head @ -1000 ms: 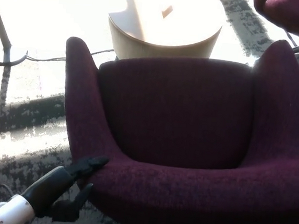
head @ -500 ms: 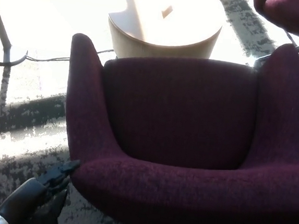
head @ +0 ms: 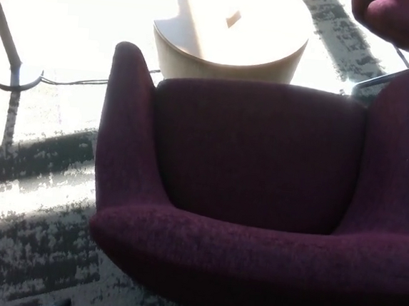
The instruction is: The robot stands in front of a sofa and uses its left hand to push the left side of the sofa
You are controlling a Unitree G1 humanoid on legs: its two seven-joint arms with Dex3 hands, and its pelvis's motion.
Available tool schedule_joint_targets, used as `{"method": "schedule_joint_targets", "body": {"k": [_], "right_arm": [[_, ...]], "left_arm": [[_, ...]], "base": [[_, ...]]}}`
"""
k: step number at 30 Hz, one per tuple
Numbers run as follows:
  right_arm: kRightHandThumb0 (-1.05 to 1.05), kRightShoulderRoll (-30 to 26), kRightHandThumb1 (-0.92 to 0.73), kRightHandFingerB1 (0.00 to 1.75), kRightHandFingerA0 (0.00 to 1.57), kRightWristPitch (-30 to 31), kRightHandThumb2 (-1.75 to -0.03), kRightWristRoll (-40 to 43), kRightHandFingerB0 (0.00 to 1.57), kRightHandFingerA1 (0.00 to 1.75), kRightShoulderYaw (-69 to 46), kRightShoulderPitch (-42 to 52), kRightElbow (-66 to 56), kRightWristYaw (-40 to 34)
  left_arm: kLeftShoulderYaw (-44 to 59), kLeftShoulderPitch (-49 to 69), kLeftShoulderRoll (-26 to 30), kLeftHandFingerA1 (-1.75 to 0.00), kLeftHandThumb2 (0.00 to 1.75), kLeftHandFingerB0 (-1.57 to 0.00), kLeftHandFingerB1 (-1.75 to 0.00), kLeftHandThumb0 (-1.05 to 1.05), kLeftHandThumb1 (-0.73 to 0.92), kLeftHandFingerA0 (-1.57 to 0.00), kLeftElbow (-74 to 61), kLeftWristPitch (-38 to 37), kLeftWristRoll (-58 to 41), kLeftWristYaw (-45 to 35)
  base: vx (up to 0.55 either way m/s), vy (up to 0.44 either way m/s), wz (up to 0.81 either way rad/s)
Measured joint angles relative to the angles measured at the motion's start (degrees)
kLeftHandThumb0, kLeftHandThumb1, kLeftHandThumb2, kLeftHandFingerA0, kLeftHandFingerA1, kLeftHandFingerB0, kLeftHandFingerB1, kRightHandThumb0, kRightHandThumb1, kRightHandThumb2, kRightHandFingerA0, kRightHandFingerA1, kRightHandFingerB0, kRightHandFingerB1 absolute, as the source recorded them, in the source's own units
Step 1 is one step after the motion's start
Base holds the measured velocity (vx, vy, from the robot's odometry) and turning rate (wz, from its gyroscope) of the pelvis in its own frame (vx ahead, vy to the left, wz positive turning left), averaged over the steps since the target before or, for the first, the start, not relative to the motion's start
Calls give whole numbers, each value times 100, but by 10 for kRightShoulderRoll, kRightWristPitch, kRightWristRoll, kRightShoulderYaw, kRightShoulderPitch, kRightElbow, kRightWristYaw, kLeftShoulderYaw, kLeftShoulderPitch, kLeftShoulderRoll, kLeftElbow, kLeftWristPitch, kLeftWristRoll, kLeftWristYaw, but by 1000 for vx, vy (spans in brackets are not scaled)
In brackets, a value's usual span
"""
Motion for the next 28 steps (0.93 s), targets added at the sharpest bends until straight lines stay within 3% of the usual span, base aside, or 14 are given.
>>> {"method": "schedule_joint_targets", "body": {"k": [5,7,9,19,22,28], "right_arm": [[-45,1,-68,46,74,0,-60,-1,71,81,5,2,1,-4],[-45,1,-68,46,75,0,-61,-2,70,75,6,2,2,-5],[-45,1,-68,45,75,0,-60,-3,72,71,7,3,2,-6],[-45,1,-68,45,74,0,-61,-2,70,73,5,3,2,-5],[-46,1,-68,45,74,0,-60,-2,69,74,5,3,2,-4],[-46,2,-69,44,70,1,-61,-3,69,79,7,4,3,-4]], "left_arm": [[15,12,1,-20,124,0,-17,-86,85,0,48,-15,-8,-11],[17,13,1,-18,124,-7,-15,-95,87,-6,67,-21,-8,-12],[15,11,2,-23,123,-7,-18,-91,85,-6,90,-27,-6,-10],[2,-10,2,-27,124,-4,-17,-88,86,-2,188,-35,12,22],[2,-15,2,-29,123,-7,-17,-90,84,-7,196,-35,13,26],[2,-15,2,-26,122,-4,-18,-85,83,0,205,-35,16,33]], "base": [[0,0,0],[0,0,0],[0,0,0],[0,0,0],[0,0,0],[0,0,0]]}}
